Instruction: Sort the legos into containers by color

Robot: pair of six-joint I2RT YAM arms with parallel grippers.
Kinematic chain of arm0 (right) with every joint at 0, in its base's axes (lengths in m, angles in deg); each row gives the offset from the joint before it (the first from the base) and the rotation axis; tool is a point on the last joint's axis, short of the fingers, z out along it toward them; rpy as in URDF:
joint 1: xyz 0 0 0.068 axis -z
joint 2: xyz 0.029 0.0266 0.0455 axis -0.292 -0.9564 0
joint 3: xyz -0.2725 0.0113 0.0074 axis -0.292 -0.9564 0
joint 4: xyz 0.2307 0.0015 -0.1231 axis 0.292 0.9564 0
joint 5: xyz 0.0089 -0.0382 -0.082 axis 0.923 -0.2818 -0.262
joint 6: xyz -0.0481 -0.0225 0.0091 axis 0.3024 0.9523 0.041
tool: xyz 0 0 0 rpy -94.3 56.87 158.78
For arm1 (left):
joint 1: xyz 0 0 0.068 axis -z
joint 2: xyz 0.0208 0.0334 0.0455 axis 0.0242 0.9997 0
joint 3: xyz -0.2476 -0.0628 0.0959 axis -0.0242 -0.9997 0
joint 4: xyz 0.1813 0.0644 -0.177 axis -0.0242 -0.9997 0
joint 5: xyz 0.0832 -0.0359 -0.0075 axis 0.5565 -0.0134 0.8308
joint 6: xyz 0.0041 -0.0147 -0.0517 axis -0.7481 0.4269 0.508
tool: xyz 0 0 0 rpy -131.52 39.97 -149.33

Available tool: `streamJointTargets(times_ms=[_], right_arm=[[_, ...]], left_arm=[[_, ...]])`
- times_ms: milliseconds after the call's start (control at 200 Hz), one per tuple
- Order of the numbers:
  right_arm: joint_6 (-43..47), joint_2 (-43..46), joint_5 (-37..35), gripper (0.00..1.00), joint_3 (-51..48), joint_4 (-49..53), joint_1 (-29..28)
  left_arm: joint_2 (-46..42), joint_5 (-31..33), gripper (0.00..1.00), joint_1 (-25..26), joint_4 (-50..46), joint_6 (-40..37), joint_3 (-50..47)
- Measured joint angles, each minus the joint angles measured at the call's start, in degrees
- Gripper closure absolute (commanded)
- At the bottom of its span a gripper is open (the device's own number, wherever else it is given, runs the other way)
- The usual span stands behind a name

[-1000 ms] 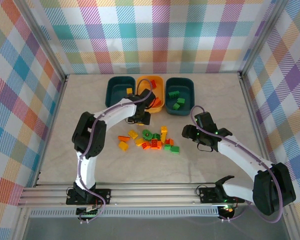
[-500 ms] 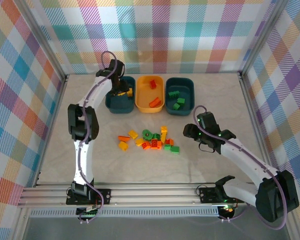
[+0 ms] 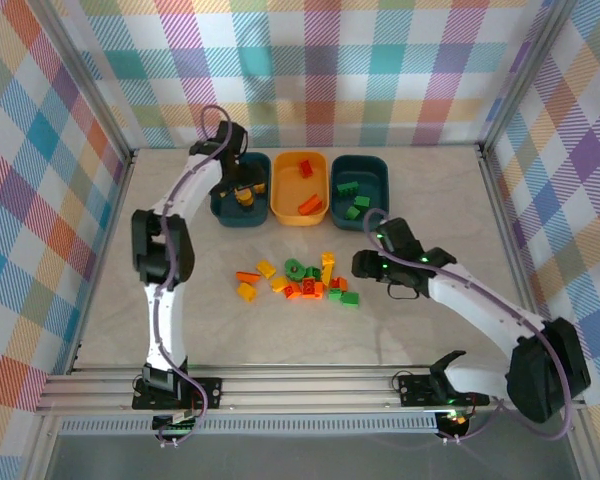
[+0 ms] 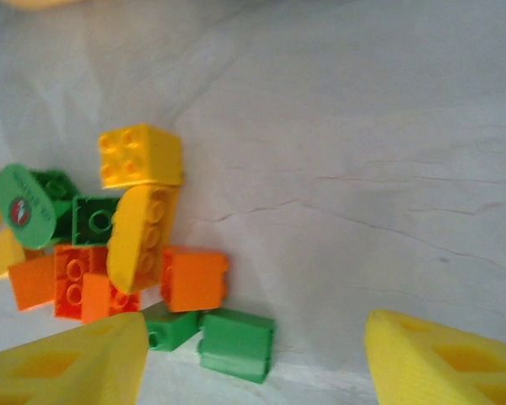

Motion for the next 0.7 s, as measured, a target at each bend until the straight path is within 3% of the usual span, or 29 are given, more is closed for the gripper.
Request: streamJointTargets(times_ms=[175,365,490,700], right_arm=[[7.1,-12.2,-3.1,0.47,12.6,0.7,-10.5],[14.6,-26.1,-4.1,0.40,25.6,1.0,-17.0],[18.4,-33.3,-3.4,0.35,30.7,1.6,-18.5],[22.8,-41.4,-3.3,0.31,35.1,2.9,-18.5]], left_arm=[[-24.0,-2.2,0.00,0.0,11.1,6.6,-28.4],[-40.2,-3.3,0.00,-0.3,18.8,13.9,-54.8],[-45.2,-3.7,0.00,-0.8,19.2,16.6,-64.0],[-49.3,-7.5,0.00,-1.0,24.0,20.5,-69.9]])
